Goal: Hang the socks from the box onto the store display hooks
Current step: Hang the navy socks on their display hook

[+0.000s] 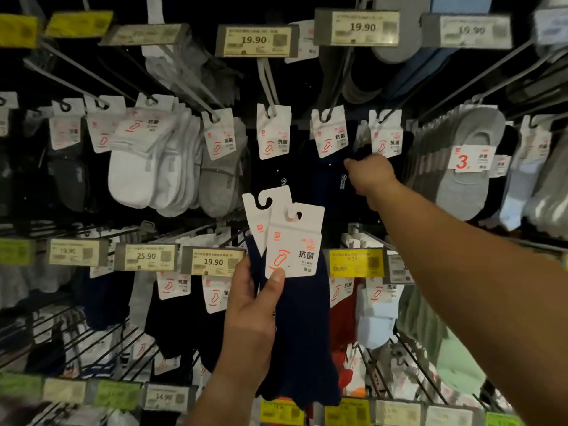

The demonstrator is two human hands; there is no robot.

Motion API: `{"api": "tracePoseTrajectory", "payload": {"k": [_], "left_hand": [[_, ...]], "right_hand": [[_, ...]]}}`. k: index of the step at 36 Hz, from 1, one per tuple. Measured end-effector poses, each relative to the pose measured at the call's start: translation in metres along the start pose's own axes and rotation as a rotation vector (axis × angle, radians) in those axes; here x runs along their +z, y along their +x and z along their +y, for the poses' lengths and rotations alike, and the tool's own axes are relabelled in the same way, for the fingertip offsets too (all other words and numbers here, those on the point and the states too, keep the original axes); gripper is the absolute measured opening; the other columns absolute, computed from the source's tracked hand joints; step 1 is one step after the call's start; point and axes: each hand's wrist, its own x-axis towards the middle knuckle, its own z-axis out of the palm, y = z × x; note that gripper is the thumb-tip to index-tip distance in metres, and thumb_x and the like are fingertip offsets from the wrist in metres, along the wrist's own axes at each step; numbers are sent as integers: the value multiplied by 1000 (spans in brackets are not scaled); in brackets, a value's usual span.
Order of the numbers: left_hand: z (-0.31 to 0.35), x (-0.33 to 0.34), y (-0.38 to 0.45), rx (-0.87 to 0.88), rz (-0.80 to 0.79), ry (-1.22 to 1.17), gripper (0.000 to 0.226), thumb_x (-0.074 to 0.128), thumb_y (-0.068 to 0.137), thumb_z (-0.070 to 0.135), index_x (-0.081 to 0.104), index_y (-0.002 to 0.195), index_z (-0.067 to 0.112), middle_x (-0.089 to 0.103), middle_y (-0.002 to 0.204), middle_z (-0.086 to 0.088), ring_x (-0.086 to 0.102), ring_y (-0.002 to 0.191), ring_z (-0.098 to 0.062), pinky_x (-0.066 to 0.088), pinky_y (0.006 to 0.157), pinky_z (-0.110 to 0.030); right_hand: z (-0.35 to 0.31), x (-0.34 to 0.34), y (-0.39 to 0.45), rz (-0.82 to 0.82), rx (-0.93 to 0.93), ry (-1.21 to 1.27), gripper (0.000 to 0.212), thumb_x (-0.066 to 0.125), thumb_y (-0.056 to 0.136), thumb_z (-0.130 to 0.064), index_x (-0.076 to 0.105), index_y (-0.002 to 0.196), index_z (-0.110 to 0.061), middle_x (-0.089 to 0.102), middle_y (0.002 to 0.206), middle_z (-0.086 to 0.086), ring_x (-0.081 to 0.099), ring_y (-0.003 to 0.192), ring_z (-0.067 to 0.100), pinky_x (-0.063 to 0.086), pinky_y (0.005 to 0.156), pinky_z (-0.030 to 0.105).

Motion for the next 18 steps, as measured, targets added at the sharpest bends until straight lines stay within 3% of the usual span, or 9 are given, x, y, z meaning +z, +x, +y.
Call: {"api": "tracePoseTrajectory", "payload": {"k": [3, 6, 8, 12, 15, 18], "left_hand": [[3, 4, 2, -1, 26, -27, 36, 57, 96, 9, 60, 129, 21, 74, 118, -3, 70, 111, -27, 55, 95, -52], [5, 8, 6, 11, 24, -43, 36, 58, 96, 6, 60, 128, 22, 75, 116, 0, 71, 108, -23, 60, 85, -41], [6, 11, 8, 20, 18, -56, 41, 62, 90, 8, 59, 129, 21, 75, 115, -1, 72, 106, -21, 61, 78, -31], [8, 18, 8, 23, -9, -92, 53, 69, 76, 13, 59, 128, 22, 75, 115, -3, 74, 103, -20, 61, 74, -29], [8, 23, 8, 15, -25, -67, 50, 68, 85, 5, 59, 130, 23, 74, 118, -2, 73, 106, -21, 61, 80, -32], [8, 25, 8, -9, 31, -89, 38, 62, 94, 10, 60, 129, 26, 75, 116, -2, 73, 105, -21, 62, 76, -31]], "right_hand": [[2, -13, -44, 121, -195, 32, 25, 60, 91, -39, 60, 103, -17, 65, 95, 3, 62, 89, 24, 53, 78, 38], [10, -19, -113, 137, -300, 185, 22, 58, 90, -48, 57, 85, -28, 66, 80, -1, 64, 76, 20, 54, 75, 42], [19, -17, -155, 95, -322, 192, 28, 56, 92, -52, 56, 85, -25, 65, 75, -1, 62, 71, 17, 52, 71, 38], [29, -4, -197, -48, -213, 147, 46, 59, 80, -69, 52, 98, -27, 65, 85, -9, 63, 77, 3, 50, 69, 27], [35, 3, -200, -125, -146, 231, 25, 65, 87, -51, 57, 95, -29, 68, 89, -17, 63, 79, -8, 45, 63, 9], [36, 3, -198, -136, -143, 282, 15, 63, 92, -43, 63, 95, -28, 70, 89, -16, 63, 78, -8, 45, 62, 8]]}}
